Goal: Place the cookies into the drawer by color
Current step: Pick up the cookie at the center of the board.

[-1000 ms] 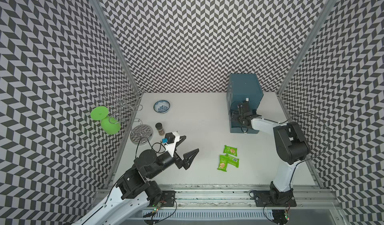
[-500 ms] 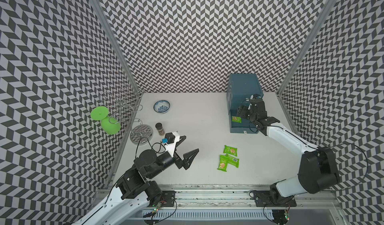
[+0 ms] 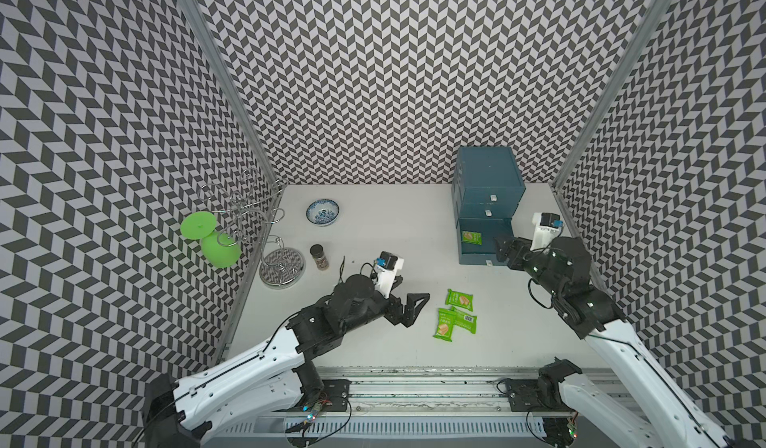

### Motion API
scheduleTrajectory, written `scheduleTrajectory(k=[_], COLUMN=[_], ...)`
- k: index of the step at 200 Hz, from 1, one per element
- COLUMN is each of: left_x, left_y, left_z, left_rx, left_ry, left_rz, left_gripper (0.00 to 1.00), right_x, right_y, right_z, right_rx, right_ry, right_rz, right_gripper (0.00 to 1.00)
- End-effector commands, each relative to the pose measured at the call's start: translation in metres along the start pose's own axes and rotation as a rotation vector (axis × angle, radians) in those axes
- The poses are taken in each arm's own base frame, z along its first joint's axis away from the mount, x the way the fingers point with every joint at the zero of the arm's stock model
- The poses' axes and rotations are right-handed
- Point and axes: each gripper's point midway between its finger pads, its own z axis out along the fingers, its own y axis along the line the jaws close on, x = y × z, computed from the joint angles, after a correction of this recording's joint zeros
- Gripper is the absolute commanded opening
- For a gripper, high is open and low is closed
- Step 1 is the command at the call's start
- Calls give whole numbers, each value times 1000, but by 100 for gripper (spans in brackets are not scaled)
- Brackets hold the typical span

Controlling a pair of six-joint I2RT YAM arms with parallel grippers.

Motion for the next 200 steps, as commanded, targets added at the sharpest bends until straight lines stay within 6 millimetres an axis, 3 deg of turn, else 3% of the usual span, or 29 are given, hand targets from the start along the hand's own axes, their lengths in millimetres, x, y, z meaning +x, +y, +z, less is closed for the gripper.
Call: scheduleTrajectory(k=[1, 42, 67, 102, 152, 200], left_x=[-19, 14, 25, 43, 71, 89], left_y=[-25, -40, -30, -18, -1, 22], left_z=[19, 75, 99, 127, 169, 201], left_rx=[1, -28, -109, -208, -331, -415], left_ry=[-41, 116, 167, 260, 394, 462], left_rz=[44, 122, 82, 60, 90, 71], left_gripper=[100, 100, 100, 100, 100, 100], right_x=[6, 24, 23, 22, 14, 19], right_y=[5, -7, 0, -13, -10, -6], right_z=[-22, -45, -55, -63, -78, -78], right_rx=[-40, -13, -57, 14, -9, -31], right_ry=[-4, -2, -19, -42, -101, -71], right_rz=[-39, -21, 20, 68, 94, 90], right_gripper=[86, 86, 87, 88, 89, 89])
